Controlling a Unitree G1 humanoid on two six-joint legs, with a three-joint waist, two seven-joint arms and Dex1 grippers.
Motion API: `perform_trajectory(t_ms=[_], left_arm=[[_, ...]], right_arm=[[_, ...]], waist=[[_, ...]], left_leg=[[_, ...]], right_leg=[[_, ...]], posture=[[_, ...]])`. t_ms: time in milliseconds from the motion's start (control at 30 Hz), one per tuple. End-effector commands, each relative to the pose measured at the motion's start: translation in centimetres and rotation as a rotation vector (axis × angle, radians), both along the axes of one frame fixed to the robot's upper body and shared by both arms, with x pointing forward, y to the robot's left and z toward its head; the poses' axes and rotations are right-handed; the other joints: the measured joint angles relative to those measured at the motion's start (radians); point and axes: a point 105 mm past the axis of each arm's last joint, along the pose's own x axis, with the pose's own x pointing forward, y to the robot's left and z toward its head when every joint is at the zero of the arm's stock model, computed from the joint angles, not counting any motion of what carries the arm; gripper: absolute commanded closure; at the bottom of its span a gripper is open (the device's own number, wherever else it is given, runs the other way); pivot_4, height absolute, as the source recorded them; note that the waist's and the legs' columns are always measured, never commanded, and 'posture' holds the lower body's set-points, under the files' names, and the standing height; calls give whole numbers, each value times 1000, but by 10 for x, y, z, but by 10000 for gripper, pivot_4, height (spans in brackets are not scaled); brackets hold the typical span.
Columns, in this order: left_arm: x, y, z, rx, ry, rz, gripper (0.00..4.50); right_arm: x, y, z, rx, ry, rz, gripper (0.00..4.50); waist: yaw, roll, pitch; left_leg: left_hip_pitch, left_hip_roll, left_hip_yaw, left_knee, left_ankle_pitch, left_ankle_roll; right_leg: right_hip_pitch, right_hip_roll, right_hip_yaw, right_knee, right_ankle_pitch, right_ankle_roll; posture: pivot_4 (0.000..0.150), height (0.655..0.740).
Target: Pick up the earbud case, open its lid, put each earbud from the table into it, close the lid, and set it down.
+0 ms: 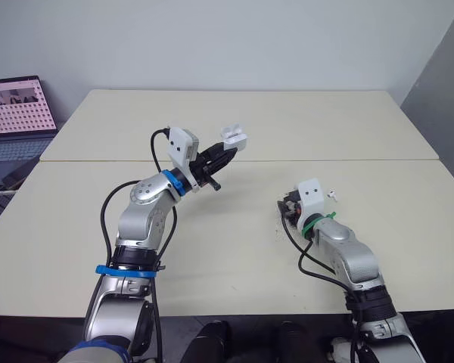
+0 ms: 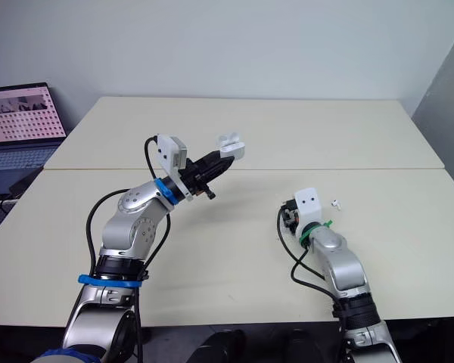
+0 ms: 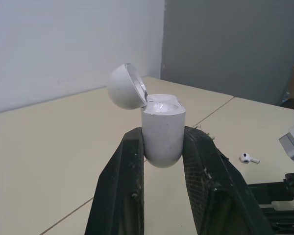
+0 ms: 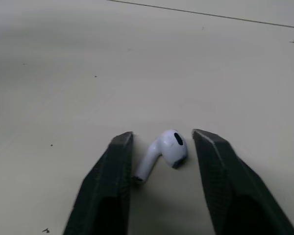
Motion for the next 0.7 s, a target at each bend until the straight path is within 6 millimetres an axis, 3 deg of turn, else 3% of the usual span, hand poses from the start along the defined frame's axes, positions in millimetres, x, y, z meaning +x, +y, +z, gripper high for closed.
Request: perform_trajectory(t_ms=[33, 67, 267, 367, 433, 567, 700], left_arm=[[0, 3, 17, -7, -68, 7, 37574], [0, 2, 17, -7, -69, 6, 37574], [0, 1, 16, -12, -68, 3, 37574], [-1, 0, 16, -14, -67, -1, 37574], [-3, -1, 13, -13, -61, -9, 37574], [-7, -2, 6, -4, -51, -25, 37574], [-9, -2, 1, 0, -47, -32, 37574]], right_arm=[[-5, -2, -3, -9, 8, 4, 37864], [-5, -1, -4, -11, 7, 9, 39926], [-9, 1, 8, 36, -15, 108, 40054], [-24, -6, 31, -18, -33, 351, 40054], [-43, -28, 44, -118, 2, 542, 40054], [-68, -72, 56, -249, 120, 720, 40054], [-102, -132, 39, -519, 367, 905, 40054]], waist=[[1, 0, 0], [2, 0, 0], [2, 0, 0], [3, 0, 0], [5, 0, 1], [6, -1, 1], [5, -1, 1]], left_leg=[[0, 0, 0, 0, 0, 0], [0, 0, 0, 0, 0, 0], [0, 0, 0, 0, 0, 1], [0, 0, 0, 0, -1, 1], [0, -1, 0, 0, -1, 2], [-1, 1, 0, 0, -2, 3], [-1, 3, 2, 0, -2, 3]], right_leg=[[0, 0, 0, 0, 0, 0], [0, 0, 0, 0, 0, 0], [0, 0, 0, 0, 0, 0], [0, 0, 0, 0, 0, 0], [1, 3, -1, -1, 0, 0], [2, 3, -2, -4, -2, 4], [2, 0, -4, -4, -2, 5]], posture=[[1500, 7400], [1500, 7400], [1500, 7400], [1500, 7400], [1500, 7400], [1500, 7400], [1500, 7400]])
